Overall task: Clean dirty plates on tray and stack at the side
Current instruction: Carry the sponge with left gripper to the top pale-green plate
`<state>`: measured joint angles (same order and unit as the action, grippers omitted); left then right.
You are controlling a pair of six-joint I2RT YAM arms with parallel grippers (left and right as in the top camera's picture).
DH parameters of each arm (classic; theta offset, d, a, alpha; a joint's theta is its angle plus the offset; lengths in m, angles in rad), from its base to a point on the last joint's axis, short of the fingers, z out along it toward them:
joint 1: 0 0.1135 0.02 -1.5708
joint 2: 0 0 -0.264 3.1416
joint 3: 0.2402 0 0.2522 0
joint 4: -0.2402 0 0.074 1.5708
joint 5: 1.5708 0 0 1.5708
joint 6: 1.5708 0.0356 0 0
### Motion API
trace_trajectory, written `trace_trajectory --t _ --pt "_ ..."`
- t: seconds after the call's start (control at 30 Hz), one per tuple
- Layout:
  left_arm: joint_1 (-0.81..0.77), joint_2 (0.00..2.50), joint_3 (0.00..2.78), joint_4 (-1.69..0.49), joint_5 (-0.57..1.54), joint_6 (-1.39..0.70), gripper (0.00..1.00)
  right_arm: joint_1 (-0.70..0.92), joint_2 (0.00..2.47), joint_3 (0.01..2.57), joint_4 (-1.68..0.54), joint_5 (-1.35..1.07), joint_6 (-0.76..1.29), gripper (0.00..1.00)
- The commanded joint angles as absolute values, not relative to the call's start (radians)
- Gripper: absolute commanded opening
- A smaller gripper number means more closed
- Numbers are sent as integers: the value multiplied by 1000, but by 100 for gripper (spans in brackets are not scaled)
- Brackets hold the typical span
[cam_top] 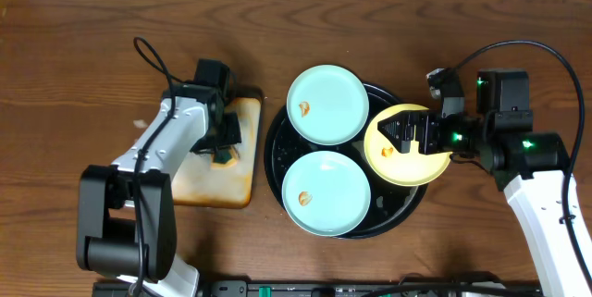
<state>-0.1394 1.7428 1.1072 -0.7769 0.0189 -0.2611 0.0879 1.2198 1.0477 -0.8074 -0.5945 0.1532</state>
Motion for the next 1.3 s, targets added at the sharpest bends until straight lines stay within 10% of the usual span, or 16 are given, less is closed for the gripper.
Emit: trace_trajectory --t 0.0,0.17,0.3,0.37,1.27 --pt "-142 1695 1210 -822 19 -248 8 80 1221 1058 -808 -599 163 99" --pt "-165 1606 1302 -843 64 -248 7 80 1222 1058 -794 -546 163 92" --pt "-208 1555 1321 -794 64 -257 7 119 1231 1058 -735 -496 62 42" --pt "-233 1548 1323 -767 64 -276 7 158 1238 1058 -685 -416 62 36" --pt "-496 1715 1347 -409 63 -373 8 250 1854 1060 -174 -318 62 34"
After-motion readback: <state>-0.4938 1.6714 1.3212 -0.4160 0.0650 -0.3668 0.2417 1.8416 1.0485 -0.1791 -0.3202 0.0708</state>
